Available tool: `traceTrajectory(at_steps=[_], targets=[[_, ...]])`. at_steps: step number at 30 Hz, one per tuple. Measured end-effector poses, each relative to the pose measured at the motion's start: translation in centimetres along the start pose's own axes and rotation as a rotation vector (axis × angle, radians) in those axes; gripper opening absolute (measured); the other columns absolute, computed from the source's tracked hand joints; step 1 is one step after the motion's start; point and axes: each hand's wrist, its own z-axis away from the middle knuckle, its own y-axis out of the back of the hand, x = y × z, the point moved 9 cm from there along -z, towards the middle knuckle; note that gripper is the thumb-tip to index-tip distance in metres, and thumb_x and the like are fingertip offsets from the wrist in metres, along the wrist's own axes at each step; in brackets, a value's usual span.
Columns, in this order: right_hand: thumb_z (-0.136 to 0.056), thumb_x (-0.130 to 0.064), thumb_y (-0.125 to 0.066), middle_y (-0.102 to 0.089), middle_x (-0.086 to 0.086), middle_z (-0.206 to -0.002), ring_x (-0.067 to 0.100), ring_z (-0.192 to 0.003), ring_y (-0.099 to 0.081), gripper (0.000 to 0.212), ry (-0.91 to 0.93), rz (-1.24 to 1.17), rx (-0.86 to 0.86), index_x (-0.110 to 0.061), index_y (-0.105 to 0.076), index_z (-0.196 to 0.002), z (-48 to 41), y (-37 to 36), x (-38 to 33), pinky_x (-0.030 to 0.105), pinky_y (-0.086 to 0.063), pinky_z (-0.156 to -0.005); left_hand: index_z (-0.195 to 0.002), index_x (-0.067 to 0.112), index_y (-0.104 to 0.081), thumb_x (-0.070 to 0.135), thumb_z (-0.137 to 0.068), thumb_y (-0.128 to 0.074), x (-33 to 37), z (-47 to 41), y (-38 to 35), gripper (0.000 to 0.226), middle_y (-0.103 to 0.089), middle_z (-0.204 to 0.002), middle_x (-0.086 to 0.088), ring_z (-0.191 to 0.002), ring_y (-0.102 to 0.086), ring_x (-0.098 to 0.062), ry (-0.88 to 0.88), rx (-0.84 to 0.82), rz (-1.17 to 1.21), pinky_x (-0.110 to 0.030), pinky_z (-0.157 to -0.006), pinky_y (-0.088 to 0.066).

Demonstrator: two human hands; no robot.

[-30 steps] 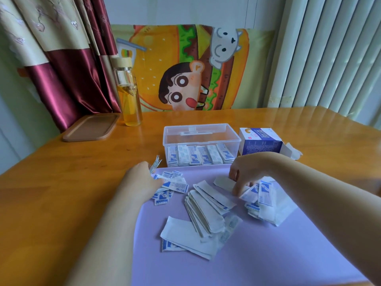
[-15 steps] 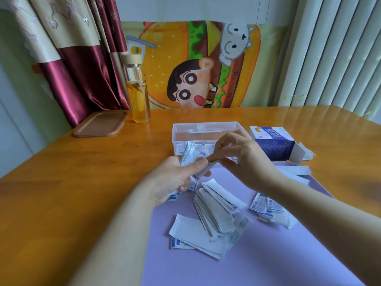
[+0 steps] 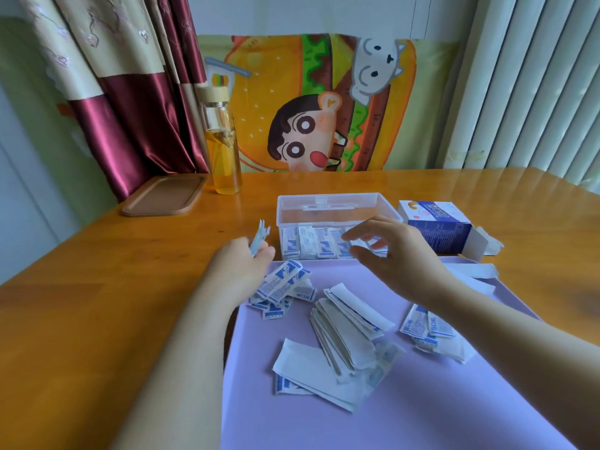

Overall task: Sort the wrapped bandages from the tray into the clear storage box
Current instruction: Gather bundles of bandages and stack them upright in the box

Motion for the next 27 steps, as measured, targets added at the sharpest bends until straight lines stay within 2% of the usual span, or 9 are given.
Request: traceTrajectory(at_steps=[3,5,7,10,14,20,22,24,27], targets=[[-0.084,-0.02,-0.067,-0.063,-0.012,-0.103,0.004,-0.091,-0.058,0.03,-0.049,-0.142,-0.105,-0.029,-0.06,-0.111,-0.1,-0.6,-1.0,0.02,-0.048,-0.08,-0.089,0.011,-0.062,0.032,-0.094,-0.052,1.4,0.9,-1.1,0.024,-0.06,-0.079,-0.009,-0.046,-0.032,-0.011,0.075,-0.159,0.56,-0.024,-0.047,-0.03],[-0.073,-0.038,-0.075,-0.049,-0.013,-0.124,0.001,-0.108,-0.049,0.072,-0.012,-0.152,-0.212,-0.031,-0.04,-0.136,0.5,-1.7,-2.6,0.016,-0.043,-0.088,-0.085,0.007,-0.061,0.02,-0.097,-0.049,3.5,2.4,-3.5,0.021,-0.055,-0.07,-0.003,-0.04,-0.03,-0.006,0.129,-0.362,0.922,-0.017,-0.041,-0.026],[-0.061,-0.049,-0.08,-0.028,-0.013,-0.142,0.0,-0.13,-0.03,0.112,0.099,-0.064,-0.292,-0.032,-0.012,-0.148,1.4,-3.0,-4.6,0.013,-0.031,-0.101,-0.079,0.007,-0.058,0.016,-0.097,-0.046,5.4,4.0,-5.5,0.024,-0.05,-0.058,0.0,-0.038,-0.032,-0.005,0.145,-0.513,1.049,-0.016,-0.038,-0.027],[-0.056,-0.051,-0.082,-0.011,-0.007,-0.152,0.012,-0.141,-0.019,0.129,0.233,0.094,-0.271,-0.034,0.007,-0.147,2.3,-4.5,-6.0,0.03,-0.034,-0.107,-0.073,0.007,-0.057,0.007,-0.095,-0.039,6.5,5.3,-8.0,0.028,-0.054,-0.058,-0.004,-0.049,-0.048,-0.01,0.138,-0.676,1.028,-0.02,-0.047,-0.039],[-0.06,-0.04,-0.083,-0.03,-0.004,-0.137,0.019,-0.127,-0.034,0.12,0.16,0.07,-0.26,-0.033,-0.002,-0.149,2.1,-4.6,-4.7,0.037,-0.041,-0.098,-0.076,0.006,-0.063,0.003,-0.093,-0.038,6.7,6.1,-8.6,0.031,-0.065,-0.067,-0.007,-0.06,-0.065,-0.012,0.135,-0.786,1.017,-0.02,-0.052,-0.05],[-0.058,-0.04,-0.085,-0.034,-0.002,-0.128,0.019,-0.117,-0.04,0.115,0.21,0.087,-0.282,-0.032,-0.014,-0.148,1.5,-3.9,-4.9,0.03,-0.048,-0.088,-0.084,0.015,-0.058,0.015,-0.096,-0.047,6.1,6.1,-8.7,0.015,-0.054,-0.064,0.002,-0.052,-0.052,-0.009,0.128,-0.778,0.889,-0.019,-0.046,-0.04],[-0.064,-0.03,-0.084,-0.041,-0.005,-0.128,0.014,-0.112,-0.048,0.097,0.085,-0.111,-0.365,-0.036,-0.027,-0.143,0.7,-2.9,-4.2,0.021,-0.049,-0.083,-0.085,0.017,-0.059,0.018,-0.094,-0.052,5.7,5.9,-8.5,0.011,-0.048,-0.061,0.005,-0.05,-0.044,-0.007,0.147,-0.773,0.887,-0.017,-0.042,-0.031],[-0.073,-0.025,-0.077,-0.055,-0.006,-0.116,0.009,-0.09,-0.058,0.064,-0.044,-0.202,-0.387,-0.037,-0.046,-0.129,-0.5,-1.2,-2.8,0.017,-0.048,-0.074,-0.089,0.017,-0.059,0.018,-0.092,-0.055,5.5,5.9,-8.3,0.005,-0.046,-0.062,0.005,-0.052,-0.039,-0.007,0.161,-0.79,0.912,-0.013,-0.041,-0.024],[-0.085,-0.014,-0.066,-0.067,0.007,-0.1,0.007,-0.064,-0.054,0.028,-0.141,-0.28,-0.482,-0.027,-0.063,-0.11,-1.1,-0.7,-1.7,0.019,-0.044,-0.063,-0.096,0.012,-0.06,0.022,-0.09,-0.055,5.8,6.3,-8.5,0.012,-0.044,-0.062,0.005,-0.052,-0.037,-0.005,0.138,-0.843,0.879,-0.012,-0.041,-0.019]])
